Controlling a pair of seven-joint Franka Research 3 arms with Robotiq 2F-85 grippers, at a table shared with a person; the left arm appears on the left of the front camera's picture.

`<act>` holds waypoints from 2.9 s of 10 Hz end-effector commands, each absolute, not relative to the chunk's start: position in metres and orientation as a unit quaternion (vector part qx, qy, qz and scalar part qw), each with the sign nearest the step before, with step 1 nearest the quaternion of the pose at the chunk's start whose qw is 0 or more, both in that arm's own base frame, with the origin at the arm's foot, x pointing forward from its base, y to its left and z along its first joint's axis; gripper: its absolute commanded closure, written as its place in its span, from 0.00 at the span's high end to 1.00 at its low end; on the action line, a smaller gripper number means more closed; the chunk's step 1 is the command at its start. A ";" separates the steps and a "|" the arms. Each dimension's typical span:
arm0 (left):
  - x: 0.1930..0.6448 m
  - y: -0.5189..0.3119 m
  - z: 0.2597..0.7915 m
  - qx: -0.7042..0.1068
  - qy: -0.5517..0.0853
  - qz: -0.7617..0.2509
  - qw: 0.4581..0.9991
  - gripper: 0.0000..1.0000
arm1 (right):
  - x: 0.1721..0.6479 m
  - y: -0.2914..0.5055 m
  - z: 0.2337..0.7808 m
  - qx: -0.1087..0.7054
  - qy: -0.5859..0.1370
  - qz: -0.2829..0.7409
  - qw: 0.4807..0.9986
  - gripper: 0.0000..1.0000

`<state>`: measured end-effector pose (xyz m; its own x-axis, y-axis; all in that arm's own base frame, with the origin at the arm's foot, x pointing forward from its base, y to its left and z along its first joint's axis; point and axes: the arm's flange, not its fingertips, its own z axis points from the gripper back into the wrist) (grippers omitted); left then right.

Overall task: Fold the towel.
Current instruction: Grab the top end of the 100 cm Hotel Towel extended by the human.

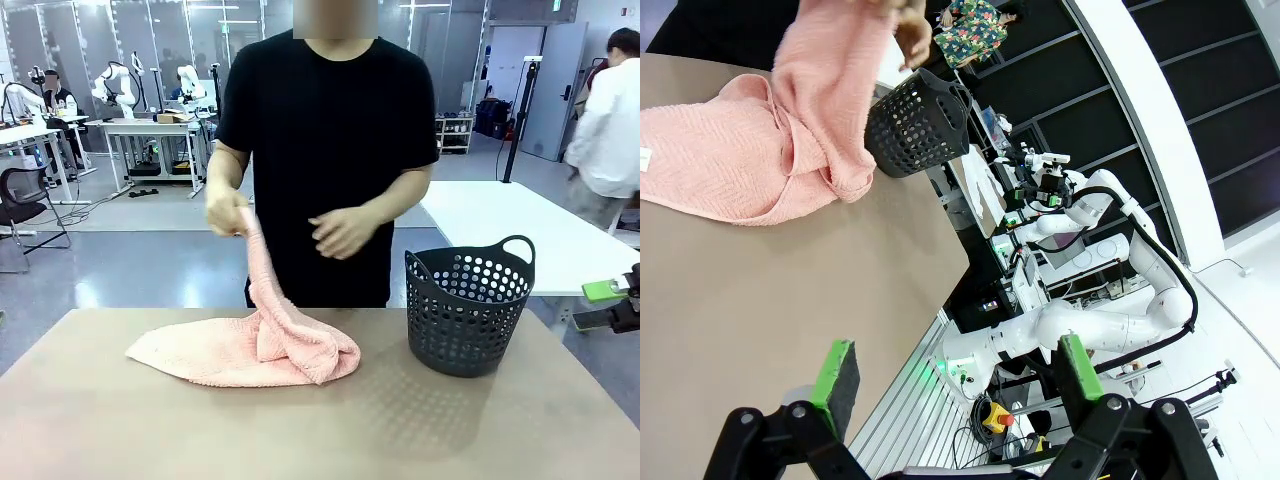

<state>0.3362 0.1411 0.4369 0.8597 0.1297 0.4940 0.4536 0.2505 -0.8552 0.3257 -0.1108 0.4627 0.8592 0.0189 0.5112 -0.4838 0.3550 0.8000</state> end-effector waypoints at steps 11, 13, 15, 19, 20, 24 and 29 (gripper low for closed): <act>0.336 0.141 0.435 -0.608 -0.248 -0.113 0.745 1.00 | 0.328 -0.111 0.462 0.549 -0.222 0.165 0.789 1.00; 0.336 0.141 0.435 -0.608 -0.248 -0.113 0.745 1.00 | 0.328 -0.111 0.462 0.549 -0.222 0.165 0.789 1.00; 0.336 0.141 0.435 -0.608 -0.248 -0.113 0.745 1.00 | 0.328 -0.111 0.462 0.549 -0.222 0.165 0.789 1.00; 0.345 0.142 0.545 -0.403 -0.276 -0.270 0.830 1.00 | 0.329 -0.106 0.547 0.397 -0.246 0.289 0.836 1.00; 0.352 0.138 0.578 -0.337 -0.278 -0.312 0.844 1.00 | 0.334 -0.098 0.575 0.360 -0.245 0.327 0.839 1.00; 0.384 0.061 0.683 -0.110 -0.257 -0.494 0.823 1.00 | 0.348 -0.013 0.680 0.164 -0.224 0.495 0.824 1.00; 0.373 -0.015 0.715 -0.082 -0.253 -0.568 0.779 1.00 | 0.334 0.070 0.726 0.055 -0.236 0.558 0.794 1.00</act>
